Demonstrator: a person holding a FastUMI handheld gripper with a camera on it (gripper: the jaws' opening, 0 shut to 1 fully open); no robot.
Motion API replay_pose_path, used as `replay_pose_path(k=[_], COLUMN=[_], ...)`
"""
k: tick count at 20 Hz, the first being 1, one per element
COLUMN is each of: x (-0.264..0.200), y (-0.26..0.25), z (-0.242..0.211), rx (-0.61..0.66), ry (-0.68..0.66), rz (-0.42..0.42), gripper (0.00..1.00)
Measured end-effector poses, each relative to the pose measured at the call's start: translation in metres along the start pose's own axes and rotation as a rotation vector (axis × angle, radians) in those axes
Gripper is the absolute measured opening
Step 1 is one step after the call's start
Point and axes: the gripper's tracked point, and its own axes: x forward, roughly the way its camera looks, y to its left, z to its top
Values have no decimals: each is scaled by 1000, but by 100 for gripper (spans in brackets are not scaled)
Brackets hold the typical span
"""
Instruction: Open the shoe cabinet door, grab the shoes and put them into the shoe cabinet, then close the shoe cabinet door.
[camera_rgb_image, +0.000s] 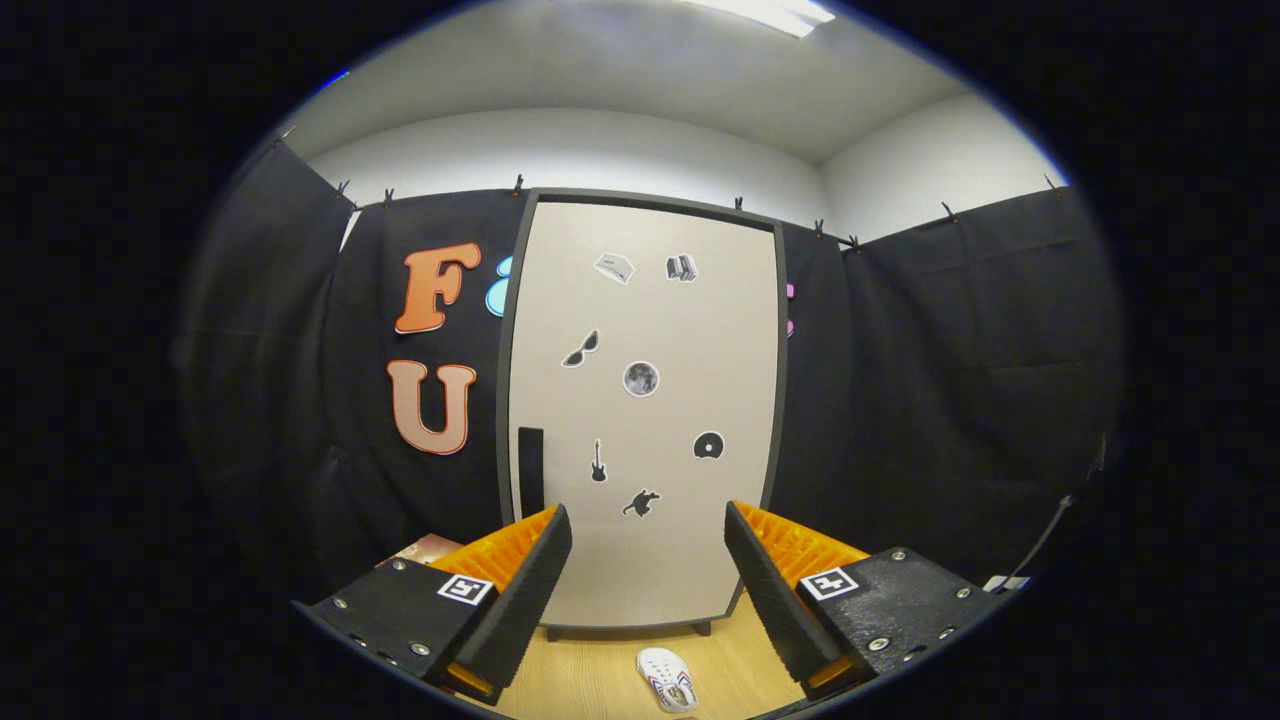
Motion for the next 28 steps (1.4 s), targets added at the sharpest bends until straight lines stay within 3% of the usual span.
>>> replay_pose_path(k=[7,14,23,28], x=[9,39,113,160], y=[11,59,107,132], z=[-4,-21,-58,-74], rx=[-11,-43,-87,-41], ry=[6,37,96,145], rz=[12,94,138,161], gripper=[96,96,96,95])
